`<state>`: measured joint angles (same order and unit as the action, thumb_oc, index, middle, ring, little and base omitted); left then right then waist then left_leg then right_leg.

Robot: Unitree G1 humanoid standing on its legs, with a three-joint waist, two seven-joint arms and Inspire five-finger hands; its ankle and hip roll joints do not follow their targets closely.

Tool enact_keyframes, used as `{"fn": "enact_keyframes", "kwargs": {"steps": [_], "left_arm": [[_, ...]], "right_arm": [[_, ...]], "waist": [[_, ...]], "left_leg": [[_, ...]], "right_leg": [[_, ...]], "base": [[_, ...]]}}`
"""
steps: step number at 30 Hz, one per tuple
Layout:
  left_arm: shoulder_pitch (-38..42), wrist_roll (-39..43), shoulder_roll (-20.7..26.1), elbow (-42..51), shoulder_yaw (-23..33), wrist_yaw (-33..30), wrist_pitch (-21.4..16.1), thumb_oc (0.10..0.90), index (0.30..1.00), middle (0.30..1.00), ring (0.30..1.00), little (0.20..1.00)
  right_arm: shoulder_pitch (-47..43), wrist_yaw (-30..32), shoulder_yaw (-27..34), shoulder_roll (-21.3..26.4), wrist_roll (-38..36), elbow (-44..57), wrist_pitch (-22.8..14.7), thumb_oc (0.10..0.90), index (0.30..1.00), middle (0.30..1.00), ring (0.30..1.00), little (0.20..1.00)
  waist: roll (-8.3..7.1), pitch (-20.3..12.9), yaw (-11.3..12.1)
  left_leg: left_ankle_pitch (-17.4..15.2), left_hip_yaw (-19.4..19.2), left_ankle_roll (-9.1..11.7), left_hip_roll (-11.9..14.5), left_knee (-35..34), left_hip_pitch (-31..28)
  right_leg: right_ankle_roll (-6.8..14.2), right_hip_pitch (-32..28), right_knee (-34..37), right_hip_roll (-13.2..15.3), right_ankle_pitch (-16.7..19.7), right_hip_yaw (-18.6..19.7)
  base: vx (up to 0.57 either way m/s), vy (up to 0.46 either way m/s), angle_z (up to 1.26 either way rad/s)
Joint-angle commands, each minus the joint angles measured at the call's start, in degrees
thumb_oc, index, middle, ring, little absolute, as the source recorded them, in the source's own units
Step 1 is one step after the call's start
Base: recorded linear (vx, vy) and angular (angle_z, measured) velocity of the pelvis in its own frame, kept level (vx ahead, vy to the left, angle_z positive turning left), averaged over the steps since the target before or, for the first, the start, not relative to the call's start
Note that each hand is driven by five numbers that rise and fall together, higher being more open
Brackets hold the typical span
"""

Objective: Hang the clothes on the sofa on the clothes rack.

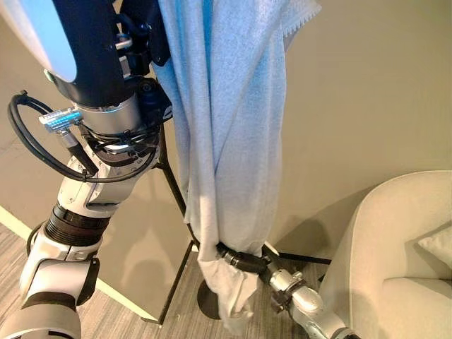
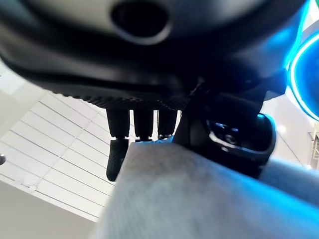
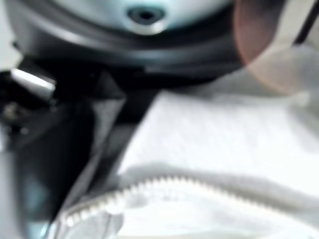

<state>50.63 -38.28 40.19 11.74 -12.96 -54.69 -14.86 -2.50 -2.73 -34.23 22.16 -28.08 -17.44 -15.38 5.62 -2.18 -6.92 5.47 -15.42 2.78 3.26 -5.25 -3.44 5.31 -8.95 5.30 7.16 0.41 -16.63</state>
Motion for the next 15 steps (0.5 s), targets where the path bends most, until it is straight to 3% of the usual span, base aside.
{"fn": "enact_keyframes", "kwargs": {"steps": [1,4,6,8,11,12,13,14,15], "left_arm": [[7.04,2.18,6.75,-4.91,6.88,-3.54,5.56,0.400,0.300,0.300,0.300,0.300],[3.84,1.01,9.10,-4.77,8.49,-5.07,6.58,0.400,0.300,0.300,0.300,0.300],[0.05,2.00,10.15,-5.16,10.41,-5.08,6.70,0.400,0.300,0.300,0.300,0.300],[-1.09,2.50,11.44,-3.66,11.81,-4.50,6.18,0.400,0.300,0.300,0.300,0.300],[-1.22,1.85,12.30,-2.60,14.04,-6.73,5.62,0.400,0.300,0.300,0.300,0.300],[-1.74,1.58,11.94,-2.34,14.43,-6.81,5.43,0.400,0.300,0.300,0.300,0.300],[-4.36,0.78,10.09,-2.30,16.05,-7.88,4.23,0.400,0.300,0.300,0.300,0.300],[-7.49,0.08,9.20,-2.00,17.40,-7.54,3.42,0.400,0.300,0.300,0.300,0.300],[-9.28,-0.22,8.66,-1.66,18.32,-7.28,3.04,0.400,0.300,0.300,0.300,0.300]], "right_arm": [[1.71,3.33,11.99,-2.46,-8.68,4.91,-6.91,0.400,0.300,0.300,0.300,0.300],[5.05,3.25,21.81,-3.48,-19.67,9.15,-9.82,0.400,0.300,0.300,0.300,0.300],[5.63,8.97,27.40,-2.88,-16.84,14.27,-12.19,0.400,0.300,0.300,0.300,0.300],[3.05,18.69,30.55,-1.32,-4.22,17.10,-12.88,0.400,0.300,0.300,0.300,0.300],[-6.21,36.20,35.08,2.09,22.93,24.70,-11.41,0.400,0.300,0.300,0.300,0.300],[-7.42,38.35,35.38,3.10,26.74,26.07,-10.49,0.400,0.300,0.300,0.300,0.300],[-12.27,43.15,37.51,8.30,40.75,31.73,-6.82,0.400,0.300,0.300,0.300,0.300],[-15.33,44.48,38.61,12.12,47.52,34.67,-4.55,0.400,0.300,0.300,0.300,0.300],[-16.28,44.50,38.63,13.24,49.08,35.67,-3.94,0.400,0.300,0.300,0.300,0.300]], "waist": [[-3.57,-0.84,0.32],[-3.84,-1.36,-0.19],[-4.11,-1.63,-0.48],[-4.21,-1.69,-0.21],[-4.19,-2.17,1.11],[-4.16,-2.07,1.25],[-4.73,-1.98,1.78],[-5.25,-1.86,2.12],[-5.29,-1.78,2.17]], "left_leg": [[-8.48,-3.47,1.06,0.54,0.25,-6.57],[-9.44,-3.47,1.27,0.53,0.25,-7.41],[-9.64,-3.89,1.13,0.51,0.25,-7.83],[-9.06,-4.67,0.68,0.53,0.25,-7.61],[-9.48,-3.94,0.09,0.41,0.25,-7.79],[-9.52,-3.79,0.03,0.40,0.25,-7.81],[-9.58,-3.17,-0.07,0.54,0.25,-7.66],[-9.56,-2.79,-0.08,0.80,0.25,-7.47],[-9.55,-2.76,-0.03,1.01,0.25,-7.44]], "right_leg": [[4.57,0.93,-1.67,3.39,1.75,-0.16],[5.26,0.75,-1.84,3.30,1.59,1.11],[5.33,0.84,-1.87,3.16,1.94,1.67],[4.89,1.12,-1.68,3.14,2.54,1.29],[4.83,0.60,-1.25,3.05,2.10,1.05],[4.81,0.51,-1.27,3.03,1.98,0.98],[4.60,0.37,-1.37,2.88,1.62,0.76],[4.19,0.43,-1.55,2.49,0.96,0.85],[3.95,0.50,-1.69,2.25,0.58,0.98]], "base": [[0.04,0.068,-0.06],[0.06,0.047,-0.38],[0.02,0.019,-0.20],[-0.05,0.006,-0.03],[0.01,0.019,0.05],[0.02,0.031,0.20],[0.02,0.006,0.21],[0.03,-0.010,0.25],[0.02,-0.039,0.22]]}}
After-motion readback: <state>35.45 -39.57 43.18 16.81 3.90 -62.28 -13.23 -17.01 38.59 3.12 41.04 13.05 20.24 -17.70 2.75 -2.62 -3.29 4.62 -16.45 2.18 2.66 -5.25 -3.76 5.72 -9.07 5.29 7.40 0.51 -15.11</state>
